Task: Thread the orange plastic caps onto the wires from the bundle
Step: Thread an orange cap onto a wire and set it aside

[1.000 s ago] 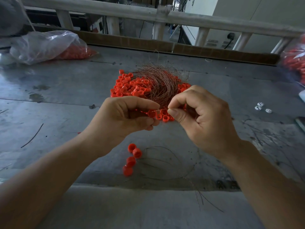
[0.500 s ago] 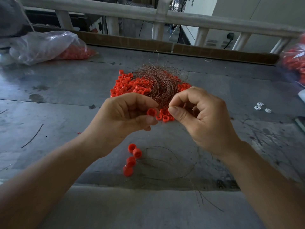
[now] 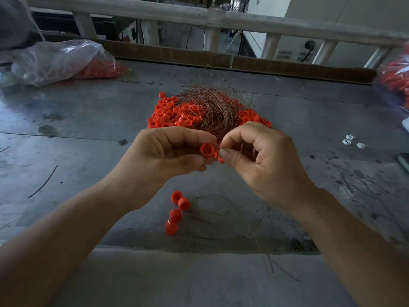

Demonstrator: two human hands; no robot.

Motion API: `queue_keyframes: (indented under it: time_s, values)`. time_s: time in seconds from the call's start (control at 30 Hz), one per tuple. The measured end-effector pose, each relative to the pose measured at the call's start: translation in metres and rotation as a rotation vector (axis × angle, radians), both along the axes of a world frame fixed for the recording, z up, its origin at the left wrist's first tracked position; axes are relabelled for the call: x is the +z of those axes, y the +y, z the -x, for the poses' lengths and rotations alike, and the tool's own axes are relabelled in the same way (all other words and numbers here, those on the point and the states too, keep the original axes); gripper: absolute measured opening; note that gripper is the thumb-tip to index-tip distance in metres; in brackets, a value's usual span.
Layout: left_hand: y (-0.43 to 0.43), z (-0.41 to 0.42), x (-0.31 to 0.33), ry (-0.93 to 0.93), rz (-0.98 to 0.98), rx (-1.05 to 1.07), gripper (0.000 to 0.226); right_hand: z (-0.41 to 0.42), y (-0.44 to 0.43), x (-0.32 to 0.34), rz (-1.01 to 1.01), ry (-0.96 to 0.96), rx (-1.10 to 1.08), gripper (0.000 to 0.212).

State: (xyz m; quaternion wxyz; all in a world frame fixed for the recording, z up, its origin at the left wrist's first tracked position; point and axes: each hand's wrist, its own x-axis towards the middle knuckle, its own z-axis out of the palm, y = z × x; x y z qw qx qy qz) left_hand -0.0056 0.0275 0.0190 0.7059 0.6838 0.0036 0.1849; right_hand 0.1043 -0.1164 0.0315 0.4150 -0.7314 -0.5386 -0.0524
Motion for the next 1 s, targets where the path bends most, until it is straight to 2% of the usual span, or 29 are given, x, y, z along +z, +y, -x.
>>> queue_keyframes:
  time_s: [0.53,0.7,0.8,1.0]
  values:
    - [0.0007,-0.001,-0.0028,-0.002,0.005,0.002,0.037,0.0036,-0.0008,0.0032,0.016,0.082,-0.019,0.009]
    - [0.0012,-0.0001,-0.0018,0.004,0.007,-0.013,0.035,0.0033,-0.0012,0.0024,0.031,0.105,-0.009,0.005]
    - [0.0013,0.0008,-0.0008,0.005,0.051,-0.016,0.033,0.0014,-0.0032,0.0041,0.023,0.183,0.021,0.008]
    - [0.0013,0.0004,0.0017,-0.023,0.163,-0.076,0.028,0.0008,-0.0022,0.0091,-0.015,0.474,0.11,0.021]
